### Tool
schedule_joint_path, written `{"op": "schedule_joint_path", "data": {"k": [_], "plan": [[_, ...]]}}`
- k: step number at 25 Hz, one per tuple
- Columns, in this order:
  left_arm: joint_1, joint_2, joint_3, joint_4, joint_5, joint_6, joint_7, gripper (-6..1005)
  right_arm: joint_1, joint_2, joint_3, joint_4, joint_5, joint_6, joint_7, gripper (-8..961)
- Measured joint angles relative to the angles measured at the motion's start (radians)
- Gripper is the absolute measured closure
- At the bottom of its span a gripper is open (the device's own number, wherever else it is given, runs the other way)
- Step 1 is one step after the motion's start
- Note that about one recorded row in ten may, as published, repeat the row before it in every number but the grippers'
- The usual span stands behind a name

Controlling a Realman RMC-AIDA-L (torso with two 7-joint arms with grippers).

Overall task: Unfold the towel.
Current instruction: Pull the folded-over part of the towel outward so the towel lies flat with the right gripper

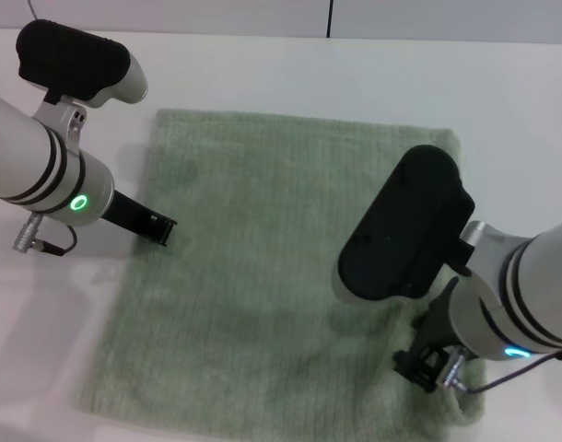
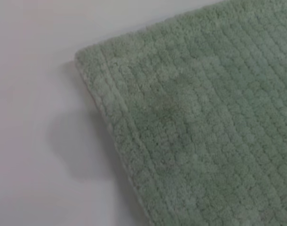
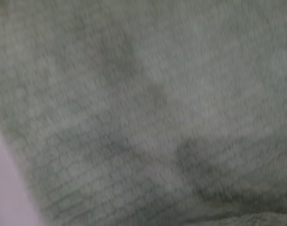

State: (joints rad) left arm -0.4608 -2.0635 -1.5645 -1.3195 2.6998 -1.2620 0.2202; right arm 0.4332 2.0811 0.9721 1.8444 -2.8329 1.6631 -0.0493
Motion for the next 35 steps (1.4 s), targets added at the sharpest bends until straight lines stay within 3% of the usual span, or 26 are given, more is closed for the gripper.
{"op": "schedule_joint_path", "data": {"k": [6, 14, 23, 32, 35], "plan": [[-0.004, 0.000, -0.006, -0.017, 0.018, -0.014, -0.002, 997, -0.047, 0.000, 0.013, 0.104, 0.028, 0.060, 0.003, 570], [-0.019, 0.000, -0.002, -0.033, 0.026, -0.022, -0.005, 996, -0.078, -0.002, 0.056, 0.157, 0.055, 0.020, -0.014, 571], [-0.017, -0.001, -0.002, -0.034, 0.026, -0.023, -0.003, 995, 0.023, 0.003, 0.027, -0.066, 0.059, -0.059, -0.041, 571], [-0.014, 0.000, -0.006, -0.034, 0.026, -0.027, -0.002, 994, 0.003, 0.001, 0.028, -0.064, 0.058, 0.032, -0.036, 572], [-0.013, 0.000, -0.006, -0.050, 0.026, -0.028, -0.003, 993, -0.029, 0.001, 0.033, -0.004, 0.061, 0.062, -0.035, 572]]}}
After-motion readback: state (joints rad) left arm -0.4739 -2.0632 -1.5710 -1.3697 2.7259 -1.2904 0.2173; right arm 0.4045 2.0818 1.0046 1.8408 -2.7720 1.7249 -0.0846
